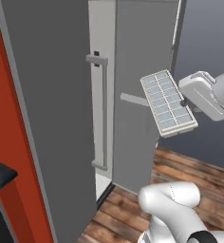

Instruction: The ice cube tray has been filled with water. Take the tray and place it in the freezer to make ice. Close the freezer door after placing the tray.

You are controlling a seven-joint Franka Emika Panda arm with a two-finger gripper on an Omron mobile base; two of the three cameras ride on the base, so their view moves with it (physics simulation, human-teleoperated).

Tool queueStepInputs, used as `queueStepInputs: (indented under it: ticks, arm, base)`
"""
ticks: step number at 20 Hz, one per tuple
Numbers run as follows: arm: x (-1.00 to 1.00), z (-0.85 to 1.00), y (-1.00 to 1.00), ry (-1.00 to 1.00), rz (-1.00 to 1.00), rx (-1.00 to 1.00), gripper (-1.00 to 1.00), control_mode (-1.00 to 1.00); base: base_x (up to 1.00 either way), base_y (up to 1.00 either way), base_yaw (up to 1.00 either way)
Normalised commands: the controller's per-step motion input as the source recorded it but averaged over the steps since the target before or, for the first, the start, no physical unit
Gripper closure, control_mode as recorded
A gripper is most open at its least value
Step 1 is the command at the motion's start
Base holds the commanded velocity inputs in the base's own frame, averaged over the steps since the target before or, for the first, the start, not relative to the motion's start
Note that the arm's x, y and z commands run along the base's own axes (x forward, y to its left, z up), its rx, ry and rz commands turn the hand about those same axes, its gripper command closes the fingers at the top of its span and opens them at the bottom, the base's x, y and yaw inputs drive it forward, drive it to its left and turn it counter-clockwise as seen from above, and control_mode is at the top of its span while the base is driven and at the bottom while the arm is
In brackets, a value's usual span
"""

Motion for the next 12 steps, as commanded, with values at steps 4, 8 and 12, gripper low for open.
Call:
queueStepInputs:
  ticks: [4, 8, 12]
  arm:
    - [0.00, 0.00, 0.00, 0.00, 0.00, 0.00, 1.00, 1.00]
    - [0.00, 0.00, 0.00, 0.00, 0.00, 0.00, 1.00, 1.00]
    - [0.00, 0.00, 0.00, 0.00, 0.00, 0.00, 1.00, 1.00]
  base:
    - [0.54, -0.17, 0.15]
    - [0.33, -0.16, 0.15]
    - [0.41, -0.02, 0.17]
